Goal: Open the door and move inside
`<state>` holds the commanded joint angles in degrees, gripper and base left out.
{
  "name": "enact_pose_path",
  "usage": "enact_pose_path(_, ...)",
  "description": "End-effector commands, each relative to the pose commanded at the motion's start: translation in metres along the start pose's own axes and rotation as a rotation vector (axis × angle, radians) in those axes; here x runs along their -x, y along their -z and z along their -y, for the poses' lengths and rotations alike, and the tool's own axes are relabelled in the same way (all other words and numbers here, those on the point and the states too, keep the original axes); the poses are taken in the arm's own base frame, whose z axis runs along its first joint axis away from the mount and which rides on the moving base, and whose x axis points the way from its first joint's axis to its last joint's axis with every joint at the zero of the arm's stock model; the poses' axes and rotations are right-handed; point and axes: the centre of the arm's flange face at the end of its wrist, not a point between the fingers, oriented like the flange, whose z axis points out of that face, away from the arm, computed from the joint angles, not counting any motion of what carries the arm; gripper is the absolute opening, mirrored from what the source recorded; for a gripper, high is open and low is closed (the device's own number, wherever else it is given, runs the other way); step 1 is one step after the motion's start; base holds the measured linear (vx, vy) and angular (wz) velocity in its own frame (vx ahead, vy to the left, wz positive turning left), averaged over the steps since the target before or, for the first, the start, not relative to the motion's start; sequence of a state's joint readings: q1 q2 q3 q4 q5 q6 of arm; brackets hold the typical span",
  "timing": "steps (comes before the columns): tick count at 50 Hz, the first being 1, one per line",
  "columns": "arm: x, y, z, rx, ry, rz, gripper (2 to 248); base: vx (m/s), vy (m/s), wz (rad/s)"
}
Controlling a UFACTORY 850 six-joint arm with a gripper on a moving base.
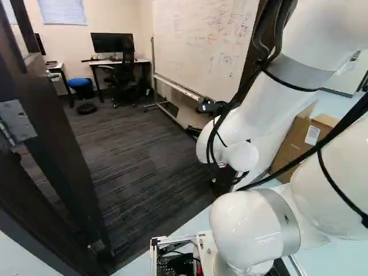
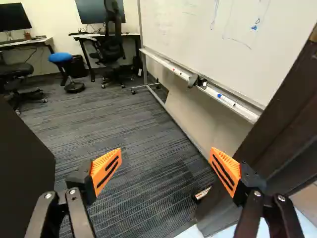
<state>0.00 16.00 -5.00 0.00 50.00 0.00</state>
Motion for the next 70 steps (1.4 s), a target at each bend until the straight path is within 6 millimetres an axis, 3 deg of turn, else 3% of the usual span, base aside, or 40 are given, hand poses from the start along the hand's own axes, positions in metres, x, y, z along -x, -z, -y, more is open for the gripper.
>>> enact_pose_path(70,0.0000,0.0000,0.0000,0.000,0.000,0.000,247,0.055,0.029,0.297)
